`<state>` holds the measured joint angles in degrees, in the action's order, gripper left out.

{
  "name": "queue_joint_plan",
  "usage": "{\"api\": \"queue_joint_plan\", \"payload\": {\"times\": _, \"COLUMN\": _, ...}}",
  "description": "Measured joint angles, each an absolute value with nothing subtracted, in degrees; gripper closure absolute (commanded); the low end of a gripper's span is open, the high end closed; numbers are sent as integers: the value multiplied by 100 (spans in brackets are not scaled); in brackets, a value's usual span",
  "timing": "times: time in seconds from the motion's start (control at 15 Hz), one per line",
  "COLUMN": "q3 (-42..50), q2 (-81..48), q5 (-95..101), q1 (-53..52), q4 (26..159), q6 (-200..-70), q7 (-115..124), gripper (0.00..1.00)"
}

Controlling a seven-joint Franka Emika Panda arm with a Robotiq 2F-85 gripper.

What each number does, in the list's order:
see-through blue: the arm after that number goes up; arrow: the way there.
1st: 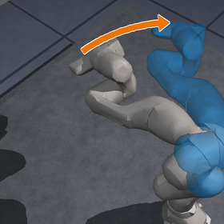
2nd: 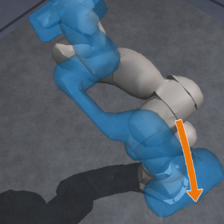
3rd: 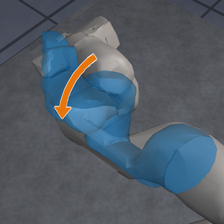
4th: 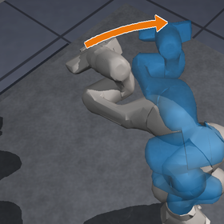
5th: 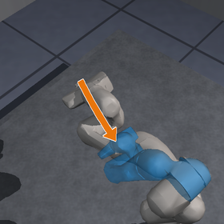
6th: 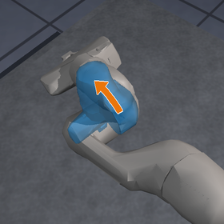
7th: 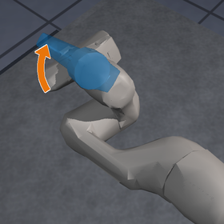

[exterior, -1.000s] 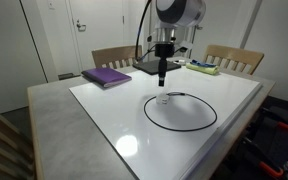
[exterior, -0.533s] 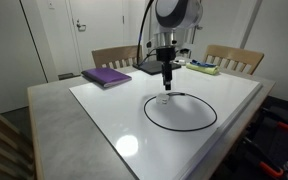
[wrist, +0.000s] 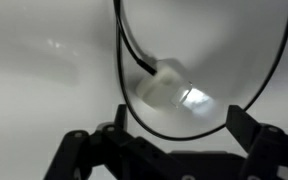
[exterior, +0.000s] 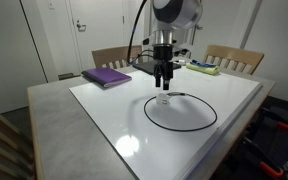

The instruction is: Put the charger straight across the board

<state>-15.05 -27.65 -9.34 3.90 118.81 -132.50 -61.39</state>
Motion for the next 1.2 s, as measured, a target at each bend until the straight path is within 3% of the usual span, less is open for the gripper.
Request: {"api": "queue_joint_plan", "payload": {"times": 1.2, "q3": -1638, "q2": -2767, "q5": -1522, "q1": 512, "q4": 12201, "q6": -13234, "q7": -9456, "gripper": 0}}
